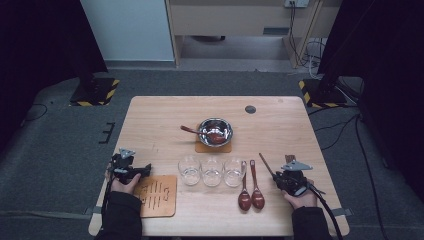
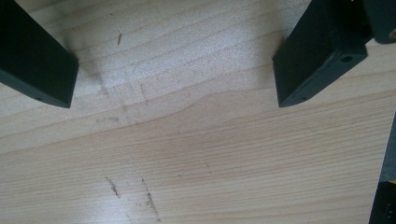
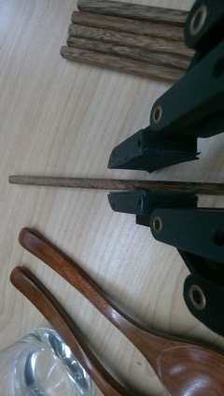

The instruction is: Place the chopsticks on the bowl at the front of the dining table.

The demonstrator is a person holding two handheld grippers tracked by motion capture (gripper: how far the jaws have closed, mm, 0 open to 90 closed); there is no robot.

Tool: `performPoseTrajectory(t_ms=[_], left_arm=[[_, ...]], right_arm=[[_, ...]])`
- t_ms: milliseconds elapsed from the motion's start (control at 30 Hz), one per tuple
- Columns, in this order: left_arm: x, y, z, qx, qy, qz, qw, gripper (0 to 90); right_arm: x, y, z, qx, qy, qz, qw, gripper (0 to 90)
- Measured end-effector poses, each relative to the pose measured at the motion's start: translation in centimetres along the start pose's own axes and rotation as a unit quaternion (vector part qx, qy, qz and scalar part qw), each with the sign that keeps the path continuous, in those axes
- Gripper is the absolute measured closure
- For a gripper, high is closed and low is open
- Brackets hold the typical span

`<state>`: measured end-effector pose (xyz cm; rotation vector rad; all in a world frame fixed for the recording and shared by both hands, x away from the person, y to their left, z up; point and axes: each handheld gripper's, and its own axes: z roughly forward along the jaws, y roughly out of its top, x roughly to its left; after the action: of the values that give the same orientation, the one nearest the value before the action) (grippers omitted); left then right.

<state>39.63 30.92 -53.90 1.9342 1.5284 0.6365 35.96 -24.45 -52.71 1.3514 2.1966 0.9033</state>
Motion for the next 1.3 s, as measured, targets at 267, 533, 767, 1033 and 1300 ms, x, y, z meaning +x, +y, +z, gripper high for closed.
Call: performPoseTrajectory(t_ms=[267, 533, 767, 1033, 1300], left_arm=[[0.0, 0.0, 0.0, 0.0, 0.0, 0.0, 1.0, 0.0], [0.0, 0.0, 0.0, 0.0, 0.0, 0.0, 1.0, 0.0], [0.0, 0.0, 0.0, 0.0, 0.0, 0.0, 1.0, 0.0], [0.0, 0.0, 0.0, 0.0, 0.0, 0.0, 1.0, 0.0], [0.0, 0.0, 0.0, 0.0, 0.0, 0.0, 1.0, 0.0]], right_arm=[[0.13, -0.42, -0.3, 0.003, 0.005, 0.0, 1.0, 78.7], [0.09, -0.68, -0.3, 0.008, 0.006, 0.002, 0.9999, 81.1], [0.19, -0.63, -0.28, 0.01, 0.008, 0.005, 0.9999, 84.1], [0.27, -0.55, -0.23, 0.01, 0.007, 0.005, 0.9999, 84.6], [0.17, -0.27, -0.53, 0.005, 0.012, 0.012, 0.9998, 84.7]])
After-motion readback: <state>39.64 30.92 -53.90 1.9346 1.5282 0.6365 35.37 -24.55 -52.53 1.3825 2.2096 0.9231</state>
